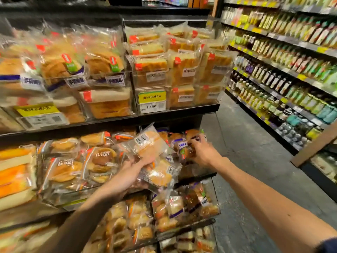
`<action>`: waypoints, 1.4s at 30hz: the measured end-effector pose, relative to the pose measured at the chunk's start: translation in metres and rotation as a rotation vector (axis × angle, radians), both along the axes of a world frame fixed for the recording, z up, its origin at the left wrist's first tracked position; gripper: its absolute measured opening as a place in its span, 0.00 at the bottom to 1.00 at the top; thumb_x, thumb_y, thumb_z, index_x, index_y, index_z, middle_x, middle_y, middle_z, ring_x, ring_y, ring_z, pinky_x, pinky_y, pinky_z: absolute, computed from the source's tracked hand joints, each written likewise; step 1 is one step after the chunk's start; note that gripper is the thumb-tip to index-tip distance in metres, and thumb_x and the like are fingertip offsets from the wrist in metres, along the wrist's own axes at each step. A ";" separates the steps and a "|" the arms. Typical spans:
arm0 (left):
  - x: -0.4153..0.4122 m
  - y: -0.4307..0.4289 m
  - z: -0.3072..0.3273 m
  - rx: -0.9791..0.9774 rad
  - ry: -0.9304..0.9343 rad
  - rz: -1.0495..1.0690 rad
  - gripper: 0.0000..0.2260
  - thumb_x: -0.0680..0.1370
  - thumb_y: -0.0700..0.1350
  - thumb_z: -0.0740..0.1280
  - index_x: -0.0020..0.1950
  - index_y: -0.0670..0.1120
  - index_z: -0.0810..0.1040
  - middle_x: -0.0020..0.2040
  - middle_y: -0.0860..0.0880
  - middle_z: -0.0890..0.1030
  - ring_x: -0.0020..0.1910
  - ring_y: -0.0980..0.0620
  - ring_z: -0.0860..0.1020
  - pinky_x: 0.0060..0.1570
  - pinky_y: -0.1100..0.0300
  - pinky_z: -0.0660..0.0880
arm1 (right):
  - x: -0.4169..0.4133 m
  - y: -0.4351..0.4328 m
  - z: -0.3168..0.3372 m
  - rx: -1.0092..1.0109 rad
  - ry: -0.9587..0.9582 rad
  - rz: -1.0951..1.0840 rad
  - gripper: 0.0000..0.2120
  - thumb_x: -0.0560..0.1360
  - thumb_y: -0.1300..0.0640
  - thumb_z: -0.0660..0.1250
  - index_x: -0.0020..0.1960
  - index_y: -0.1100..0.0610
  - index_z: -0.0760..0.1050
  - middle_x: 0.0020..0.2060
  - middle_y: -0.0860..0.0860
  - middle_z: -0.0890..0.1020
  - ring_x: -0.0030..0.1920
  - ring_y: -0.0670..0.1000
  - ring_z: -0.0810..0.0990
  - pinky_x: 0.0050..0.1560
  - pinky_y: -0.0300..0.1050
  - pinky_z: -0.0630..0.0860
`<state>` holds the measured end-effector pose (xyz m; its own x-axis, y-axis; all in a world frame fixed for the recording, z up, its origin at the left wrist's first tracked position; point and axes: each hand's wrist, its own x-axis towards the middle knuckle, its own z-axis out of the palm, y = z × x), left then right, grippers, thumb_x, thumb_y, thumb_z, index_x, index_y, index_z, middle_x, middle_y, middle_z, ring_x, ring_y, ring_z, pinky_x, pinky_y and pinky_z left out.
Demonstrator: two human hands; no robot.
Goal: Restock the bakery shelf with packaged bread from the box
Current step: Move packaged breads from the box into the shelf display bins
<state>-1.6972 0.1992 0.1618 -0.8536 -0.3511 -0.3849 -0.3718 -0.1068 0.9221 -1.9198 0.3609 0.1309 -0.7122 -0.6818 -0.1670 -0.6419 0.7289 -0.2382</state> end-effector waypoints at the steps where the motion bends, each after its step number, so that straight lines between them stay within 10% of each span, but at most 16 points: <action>1: -0.003 0.007 0.004 -0.001 -0.004 0.035 0.24 0.70 0.61 0.68 0.59 0.47 0.74 0.50 0.47 0.85 0.45 0.49 0.85 0.48 0.53 0.82 | -0.005 -0.003 -0.005 0.012 -0.020 0.026 0.33 0.72 0.49 0.74 0.72 0.54 0.65 0.70 0.57 0.58 0.58 0.64 0.77 0.61 0.55 0.75; 5: -0.012 0.025 0.006 0.056 -0.044 0.229 0.43 0.61 0.66 0.75 0.71 0.49 0.69 0.66 0.46 0.77 0.58 0.44 0.81 0.56 0.44 0.80 | -0.017 -0.011 -0.014 0.016 -0.113 0.088 0.32 0.73 0.54 0.74 0.73 0.53 0.66 0.68 0.58 0.60 0.61 0.64 0.74 0.61 0.50 0.71; 11: -0.015 0.036 0.006 0.119 -0.009 0.294 0.31 0.60 0.64 0.75 0.58 0.53 0.74 0.64 0.46 0.77 0.60 0.43 0.79 0.54 0.46 0.80 | -0.028 -0.011 -0.015 0.010 -0.242 0.196 0.33 0.74 0.51 0.73 0.76 0.44 0.63 0.69 0.56 0.68 0.65 0.59 0.72 0.62 0.47 0.71; 15: -0.017 0.039 0.000 0.112 -0.041 0.303 0.52 0.54 0.71 0.78 0.74 0.53 0.68 0.69 0.47 0.74 0.63 0.44 0.77 0.51 0.48 0.82 | -0.028 -0.010 -0.022 0.055 -0.279 0.180 0.30 0.78 0.48 0.67 0.77 0.43 0.60 0.71 0.53 0.71 0.66 0.56 0.72 0.63 0.48 0.72; 22: -0.022 0.053 0.008 0.045 0.020 0.217 0.28 0.70 0.61 0.73 0.67 0.54 0.72 0.56 0.51 0.84 0.49 0.48 0.85 0.45 0.54 0.82 | -0.017 -0.006 -0.017 -0.040 -0.186 0.117 0.29 0.79 0.45 0.65 0.77 0.49 0.60 0.74 0.56 0.68 0.74 0.60 0.64 0.73 0.57 0.64; 25: -0.023 0.058 0.008 -0.174 0.102 0.259 0.27 0.67 0.64 0.73 0.63 0.57 0.75 0.56 0.55 0.84 0.53 0.55 0.83 0.56 0.47 0.80 | -0.011 0.005 0.006 -0.367 -0.233 -0.002 0.14 0.81 0.45 0.62 0.54 0.55 0.77 0.50 0.55 0.83 0.49 0.52 0.80 0.56 0.53 0.77; 28: -0.023 0.062 0.011 -0.532 0.118 0.220 0.34 0.62 0.75 0.70 0.63 0.60 0.76 0.57 0.60 0.82 0.57 0.61 0.79 0.62 0.50 0.76 | 0.005 0.026 0.048 -0.569 -0.726 -0.126 0.29 0.80 0.35 0.56 0.38 0.59 0.76 0.33 0.56 0.81 0.30 0.51 0.77 0.37 0.47 0.76; 31: -0.026 0.063 0.009 -1.031 0.235 0.092 0.34 0.69 0.56 0.76 0.73 0.63 0.66 0.68 0.57 0.73 0.64 0.59 0.71 0.64 0.52 0.72 | 0.013 0.048 0.077 -0.457 -1.190 -0.087 0.42 0.72 0.24 0.50 0.45 0.62 0.78 0.40 0.61 0.83 0.32 0.53 0.81 0.28 0.40 0.76; 34: -0.034 0.064 0.005 -1.523 0.347 -0.019 0.50 0.63 0.31 0.77 0.78 0.57 0.58 0.71 0.46 0.70 0.68 0.47 0.68 0.57 0.45 0.77 | 0.013 0.060 0.085 -0.415 -1.283 -0.034 0.34 0.70 0.29 0.62 0.57 0.58 0.79 0.47 0.60 0.85 0.41 0.54 0.85 0.35 0.42 0.83; 42: -0.043 0.063 0.004 -1.590 0.518 -0.155 0.50 0.61 0.36 0.81 0.78 0.49 0.60 0.69 0.43 0.71 0.66 0.43 0.70 0.49 0.47 0.82 | 0.000 0.073 0.067 -0.477 -1.253 0.014 0.28 0.70 0.49 0.77 0.64 0.62 0.75 0.51 0.56 0.84 0.49 0.58 0.82 0.44 0.48 0.81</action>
